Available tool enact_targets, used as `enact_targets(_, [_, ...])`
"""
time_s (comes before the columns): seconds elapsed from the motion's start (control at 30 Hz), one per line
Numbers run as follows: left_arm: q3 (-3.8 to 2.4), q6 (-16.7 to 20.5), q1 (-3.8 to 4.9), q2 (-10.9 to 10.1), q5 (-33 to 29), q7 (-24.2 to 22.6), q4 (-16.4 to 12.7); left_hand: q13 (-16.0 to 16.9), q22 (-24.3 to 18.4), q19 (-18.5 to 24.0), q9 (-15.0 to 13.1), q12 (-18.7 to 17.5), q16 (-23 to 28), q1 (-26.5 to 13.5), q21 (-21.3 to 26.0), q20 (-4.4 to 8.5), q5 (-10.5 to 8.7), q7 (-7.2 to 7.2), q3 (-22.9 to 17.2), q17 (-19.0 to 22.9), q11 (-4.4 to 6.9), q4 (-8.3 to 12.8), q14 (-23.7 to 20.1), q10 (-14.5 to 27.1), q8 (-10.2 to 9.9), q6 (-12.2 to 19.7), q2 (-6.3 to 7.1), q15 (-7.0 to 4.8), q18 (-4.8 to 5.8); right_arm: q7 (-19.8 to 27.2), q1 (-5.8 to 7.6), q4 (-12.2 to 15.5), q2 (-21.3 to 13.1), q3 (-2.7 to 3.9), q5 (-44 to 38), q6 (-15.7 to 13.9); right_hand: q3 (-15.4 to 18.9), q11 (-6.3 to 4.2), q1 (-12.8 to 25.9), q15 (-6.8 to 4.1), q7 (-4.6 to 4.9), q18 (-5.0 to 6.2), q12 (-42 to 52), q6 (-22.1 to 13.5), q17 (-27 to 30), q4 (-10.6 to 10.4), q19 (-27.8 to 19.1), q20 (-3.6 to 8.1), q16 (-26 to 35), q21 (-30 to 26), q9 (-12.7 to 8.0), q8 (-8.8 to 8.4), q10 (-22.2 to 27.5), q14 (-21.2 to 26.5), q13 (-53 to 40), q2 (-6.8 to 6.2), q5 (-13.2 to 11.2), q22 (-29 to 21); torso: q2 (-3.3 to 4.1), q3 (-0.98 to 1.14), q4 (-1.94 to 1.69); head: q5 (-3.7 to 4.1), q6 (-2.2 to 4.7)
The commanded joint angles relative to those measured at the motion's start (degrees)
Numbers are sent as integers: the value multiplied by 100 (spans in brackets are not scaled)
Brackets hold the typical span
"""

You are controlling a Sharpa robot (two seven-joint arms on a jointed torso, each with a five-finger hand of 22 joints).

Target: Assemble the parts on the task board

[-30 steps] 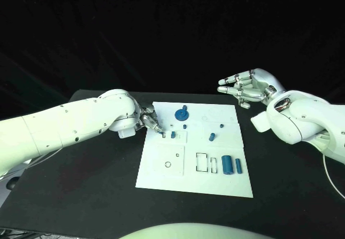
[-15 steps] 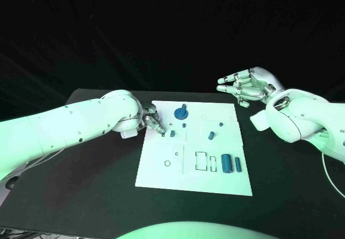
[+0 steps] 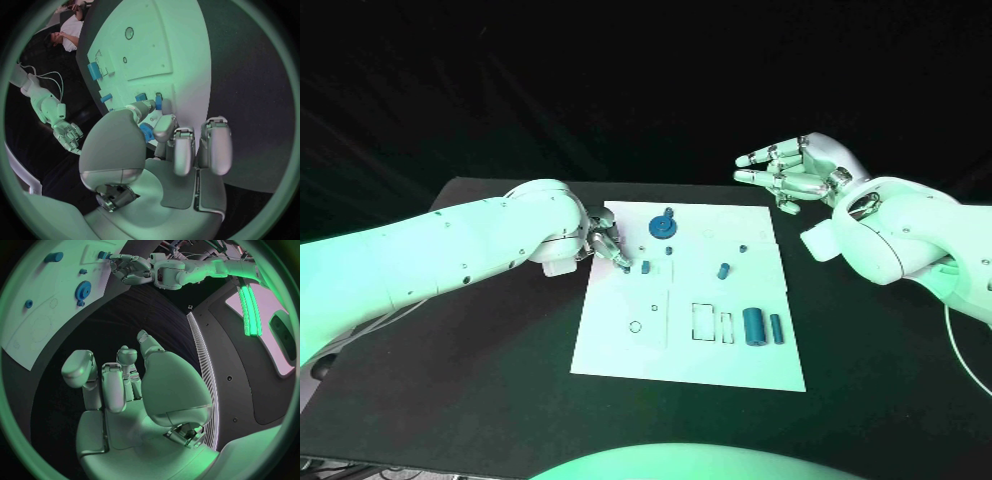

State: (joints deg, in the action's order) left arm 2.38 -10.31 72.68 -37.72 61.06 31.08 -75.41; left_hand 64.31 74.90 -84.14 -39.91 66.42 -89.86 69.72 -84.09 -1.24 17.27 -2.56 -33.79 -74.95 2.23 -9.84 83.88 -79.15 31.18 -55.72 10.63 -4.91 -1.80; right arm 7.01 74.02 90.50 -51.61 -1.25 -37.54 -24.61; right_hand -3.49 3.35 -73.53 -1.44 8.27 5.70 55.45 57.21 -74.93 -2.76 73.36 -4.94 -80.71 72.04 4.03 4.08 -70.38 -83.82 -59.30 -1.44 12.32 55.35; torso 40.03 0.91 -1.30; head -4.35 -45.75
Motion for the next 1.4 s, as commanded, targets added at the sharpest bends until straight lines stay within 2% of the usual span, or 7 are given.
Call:
enact_targets(0.03, [7,-204,-10,6,217,99,10,8,1125,-354,-9,23,-14,-1,-16,35,14,52,-796,-1505,-2,786,612,-45,13,-66,-68,-35,25,15,-4,10,1,0,-57,84,19,-10,-28,33,4,111,-5,-48,-59,13,-38,-1,23,-26,-1,24,29,-298,3,33,39,-5,-2,0,3,-11,0])
enact_targets(0.23, [7,-357,-10,9,306,73,5,1,1135,-360,-8,17,-14,-6,-30,36,22,53,-802,-1505,-1,796,612,-45,11,-71,-62,-36,29,14,-4,8,1,0,-65,92,19,-10,-28,33,4,111,-6,-48,-59,13,-38,-1,23,-26,-1,24,29,-298,3,33,39,-5,-1,-2,1,-14,-17])
enact_targets(0.4, [7,-429,-10,20,325,51,-7,3,1145,-365,2,16,-14,-62,-40,37,124,58,-833,-1505,2,840,612,-64,5,-105,-39,-37,32,16,-4,7,4,0,-67,95,32,-10,-22,34,4,113,-11,-49,-55,8,-42,-1,27,-34,-1,25,33,-297,12,31,50,-17,0,-1,-1,-11,-23])
enact_targets(1.03, [7,-376,-10,73,297,122,1,13,1152,-369,7,24,-14,-125,-47,39,213,63,-855,-1505,6,864,612,-85,2,-134,-39,-40,34,14,-4,6,10,-1,-67,97,32,-10,-22,34,4,113,-11,-49,-55,8,-42,-1,27,-34,-1,25,33,-297,12,31,50,-17,-2,1,1,-6,-29])
enact_targets(1.17, [7,-434,-9,105,216,211,35,50,1149,-366,9,57,-14,-220,-39,38,227,71,-847,-1505,7,834,612,-112,2,-153,-68,-39,32,11,-4,9,10,-1,-67,97,32,-10,-22,34,4,113,-11,-49,-55,8,-42,-1,27,-34,-1,25,33,-297,12,31,50,-17,-2,4,-2,-5,-35])
enact_targets(1.23, [7,-477,-9,129,184,261,59,96,1157,-369,9,101,-14,-352,-46,38,217,95,-785,-1505,18,771,612,-148,7,-190,-114,-44,34,11,-4,11,10,-1,-67,97,32,-10,-22,34,4,113,-11,-49,-55,8,-42,-1,27,-34,-1,25,33,-297,12,31,50,-17,-2,3,-1,-10,-32])
enact_targets(1.4, [8,-620,-9,183,155,386,100,169,1158,-368,22,162,-14,-561,-40,45,206,136,-611,-1505,44,677,612,-185,-6,-243,-136,-62,33,8,-4,19,9,-1,-67,104,32,-10,-22,34,4,113,-11,-49,-55,8,-42,-1,27,-34,-1,25,33,-297,12,31,50,-17,4,0,7,-9,-33])
